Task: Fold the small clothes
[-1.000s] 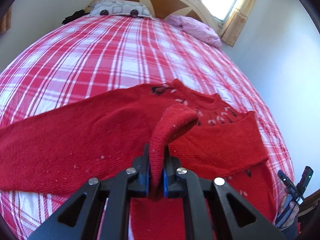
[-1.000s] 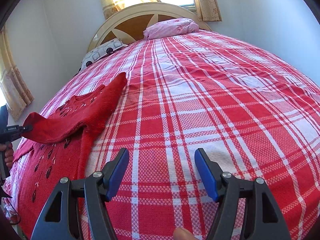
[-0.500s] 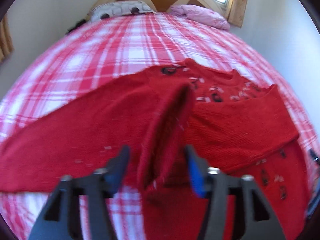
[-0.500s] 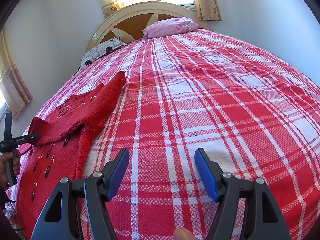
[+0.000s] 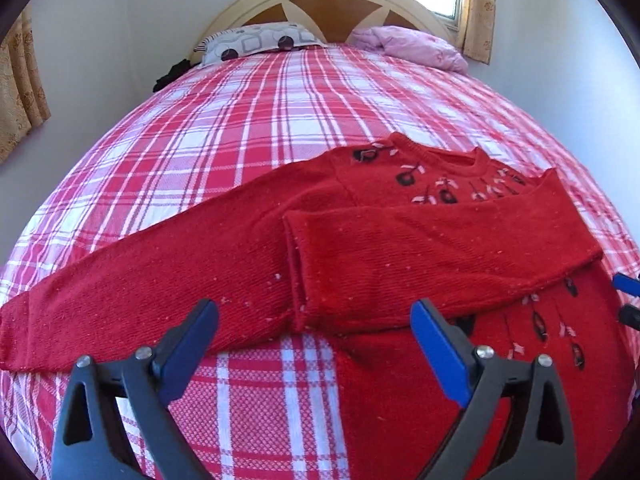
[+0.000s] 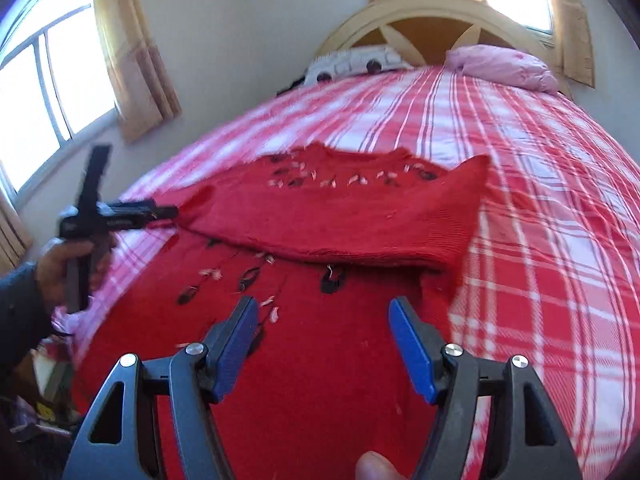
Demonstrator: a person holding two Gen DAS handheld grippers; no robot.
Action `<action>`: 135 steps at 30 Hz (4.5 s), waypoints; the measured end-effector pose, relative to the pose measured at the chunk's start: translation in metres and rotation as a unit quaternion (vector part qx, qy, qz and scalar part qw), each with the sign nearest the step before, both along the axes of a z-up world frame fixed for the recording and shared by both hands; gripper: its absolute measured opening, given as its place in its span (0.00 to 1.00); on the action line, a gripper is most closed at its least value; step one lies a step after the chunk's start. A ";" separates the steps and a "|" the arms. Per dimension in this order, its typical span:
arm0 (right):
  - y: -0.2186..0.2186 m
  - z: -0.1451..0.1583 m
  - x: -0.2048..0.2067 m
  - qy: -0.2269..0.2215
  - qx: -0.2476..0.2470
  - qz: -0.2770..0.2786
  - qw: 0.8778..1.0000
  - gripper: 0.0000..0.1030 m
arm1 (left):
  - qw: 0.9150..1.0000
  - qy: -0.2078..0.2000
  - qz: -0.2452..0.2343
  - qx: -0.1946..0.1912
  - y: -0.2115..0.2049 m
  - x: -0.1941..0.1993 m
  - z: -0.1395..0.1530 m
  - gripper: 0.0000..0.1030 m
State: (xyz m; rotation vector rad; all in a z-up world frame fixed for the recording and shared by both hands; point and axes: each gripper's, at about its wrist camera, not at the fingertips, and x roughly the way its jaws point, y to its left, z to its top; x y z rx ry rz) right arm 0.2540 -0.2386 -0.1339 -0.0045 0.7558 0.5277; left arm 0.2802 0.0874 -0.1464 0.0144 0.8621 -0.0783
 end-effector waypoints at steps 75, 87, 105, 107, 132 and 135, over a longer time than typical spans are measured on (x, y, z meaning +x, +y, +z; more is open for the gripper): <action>0.013 0.004 0.015 -0.097 -0.170 -0.120 0.973 0.75 | 0.937 0.002 0.348 0.034 0.264 -0.082 0.001 0.88; 0.024 -0.010 0.014 -0.089 -0.202 -0.106 0.970 0.75 | 0.914 0.026 0.404 -0.022 0.301 -0.066 -0.029 0.57; 0.023 -0.015 0.012 -0.085 -0.204 -0.111 0.969 0.75 | 0.923 0.022 0.384 0.013 0.293 -0.054 -0.030 0.43; 0.022 -0.016 0.012 -0.082 -0.203 -0.111 0.969 0.75 | 0.925 0.024 0.379 0.011 0.293 -0.054 -0.030 0.41; 0.014 -0.005 0.010 -0.085 -0.209 -0.129 0.966 0.75 | 0.974 -0.083 0.195 -0.086 0.133 -0.039 0.101 0.11; 0.007 -0.001 0.008 -0.089 -0.207 -0.134 0.965 0.75 | 0.981 -0.078 0.165 -0.065 0.090 -0.021 0.104 0.11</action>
